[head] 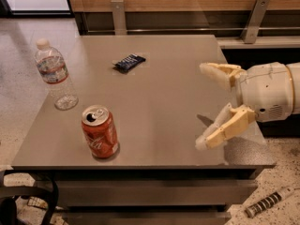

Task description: Move coke can near rxbar blueberry

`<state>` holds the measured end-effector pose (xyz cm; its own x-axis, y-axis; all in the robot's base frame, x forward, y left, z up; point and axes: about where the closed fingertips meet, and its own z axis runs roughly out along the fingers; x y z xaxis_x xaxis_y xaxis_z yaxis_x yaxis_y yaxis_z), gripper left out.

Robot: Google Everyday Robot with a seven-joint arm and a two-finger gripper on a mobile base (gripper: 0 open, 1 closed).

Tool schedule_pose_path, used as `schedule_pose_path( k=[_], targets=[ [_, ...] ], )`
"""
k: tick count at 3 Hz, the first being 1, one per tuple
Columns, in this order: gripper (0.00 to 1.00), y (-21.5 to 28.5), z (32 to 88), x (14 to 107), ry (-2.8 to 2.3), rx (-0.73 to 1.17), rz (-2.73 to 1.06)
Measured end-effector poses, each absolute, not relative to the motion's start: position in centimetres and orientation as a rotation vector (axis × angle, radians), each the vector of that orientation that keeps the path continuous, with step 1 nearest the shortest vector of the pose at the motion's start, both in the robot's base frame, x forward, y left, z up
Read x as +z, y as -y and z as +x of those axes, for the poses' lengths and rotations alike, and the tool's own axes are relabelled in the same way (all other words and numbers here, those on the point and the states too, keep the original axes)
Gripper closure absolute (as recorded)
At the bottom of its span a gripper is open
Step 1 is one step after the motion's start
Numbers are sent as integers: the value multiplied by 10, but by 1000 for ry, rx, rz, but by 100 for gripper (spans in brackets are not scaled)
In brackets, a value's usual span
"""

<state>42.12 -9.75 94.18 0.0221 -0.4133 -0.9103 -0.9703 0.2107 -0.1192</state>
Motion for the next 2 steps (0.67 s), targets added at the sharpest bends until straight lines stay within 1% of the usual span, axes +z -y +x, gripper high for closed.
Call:
schedule_pose_path(
  k=[1,2],
  targets=[
    [0,61,423,936,-1472,866,-1338],
    [0,59,423,935,-1466,870,-1337]
  ],
)
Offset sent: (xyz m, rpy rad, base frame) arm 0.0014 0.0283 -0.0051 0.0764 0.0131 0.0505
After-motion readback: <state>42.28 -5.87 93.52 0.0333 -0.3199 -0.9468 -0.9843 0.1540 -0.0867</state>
